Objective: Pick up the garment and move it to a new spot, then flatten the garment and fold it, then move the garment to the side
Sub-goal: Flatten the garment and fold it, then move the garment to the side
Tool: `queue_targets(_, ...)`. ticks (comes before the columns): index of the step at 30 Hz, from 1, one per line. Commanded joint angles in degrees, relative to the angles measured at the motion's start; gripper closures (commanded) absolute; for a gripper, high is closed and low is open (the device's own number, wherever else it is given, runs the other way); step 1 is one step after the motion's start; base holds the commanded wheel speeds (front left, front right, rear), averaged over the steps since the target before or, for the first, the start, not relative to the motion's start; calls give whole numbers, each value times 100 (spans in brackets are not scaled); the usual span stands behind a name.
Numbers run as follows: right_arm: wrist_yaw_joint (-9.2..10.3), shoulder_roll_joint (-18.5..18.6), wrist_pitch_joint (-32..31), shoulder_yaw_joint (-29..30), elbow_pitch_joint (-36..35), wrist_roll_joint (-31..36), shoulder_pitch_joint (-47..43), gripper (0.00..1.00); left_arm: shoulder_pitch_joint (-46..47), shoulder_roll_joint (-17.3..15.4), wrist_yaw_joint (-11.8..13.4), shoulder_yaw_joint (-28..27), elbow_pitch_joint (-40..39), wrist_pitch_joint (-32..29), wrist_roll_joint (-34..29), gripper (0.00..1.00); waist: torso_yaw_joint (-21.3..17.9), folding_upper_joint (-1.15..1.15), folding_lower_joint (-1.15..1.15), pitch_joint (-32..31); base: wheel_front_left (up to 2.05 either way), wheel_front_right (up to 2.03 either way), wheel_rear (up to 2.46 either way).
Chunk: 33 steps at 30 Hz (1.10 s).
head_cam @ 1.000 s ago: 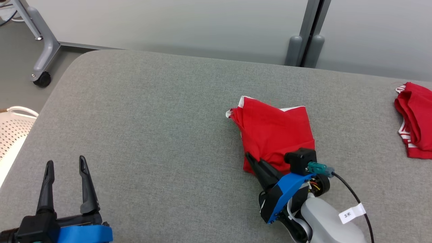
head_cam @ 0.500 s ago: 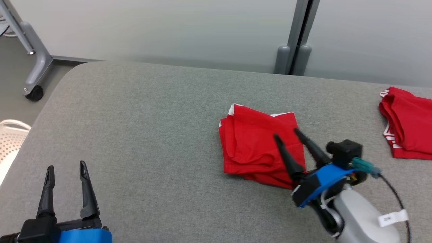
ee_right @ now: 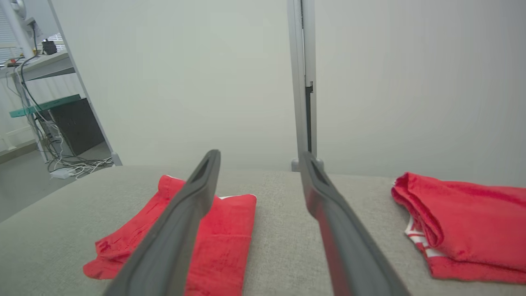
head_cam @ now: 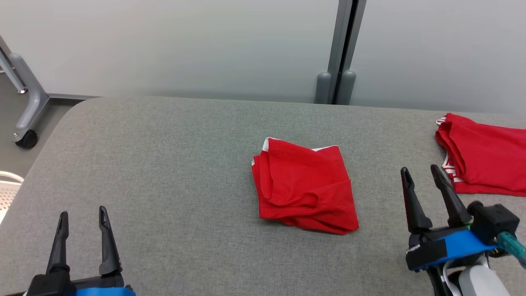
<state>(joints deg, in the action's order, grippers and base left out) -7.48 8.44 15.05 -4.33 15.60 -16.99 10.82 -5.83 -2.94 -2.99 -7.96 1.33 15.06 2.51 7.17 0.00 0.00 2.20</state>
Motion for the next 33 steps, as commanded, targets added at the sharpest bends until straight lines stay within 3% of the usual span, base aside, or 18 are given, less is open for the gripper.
queue_targets(1, -3, -77, 15, 157, -206, 147, -288, 0, -50, -13, -7, -1, 3, 12, -30, 0, -63, 0, 0, -75, 0, 0, 0)
queue_targets(13, -3, -412, 15, 740, -995, 765, -1358, 0, -207, -141, -32, -1, 104, 13, -116, 0, -303, 0, 0, -312, 0, 0, 0)
queue_targets(21, -2, -510, -62, 727, -950, 986, -1478, 0, -181, -204, -24, 55, 247, 11, -168, 0, -346, 0, 0, -385, 0, 0, 0)
queue_targets(33, -3, -551, -366, 751, -919, 1145, -1455, 0, -187, -312, -49, 184, 85, -560, -115, 0, -295, 0, 0, -420, 0, 0, 0)
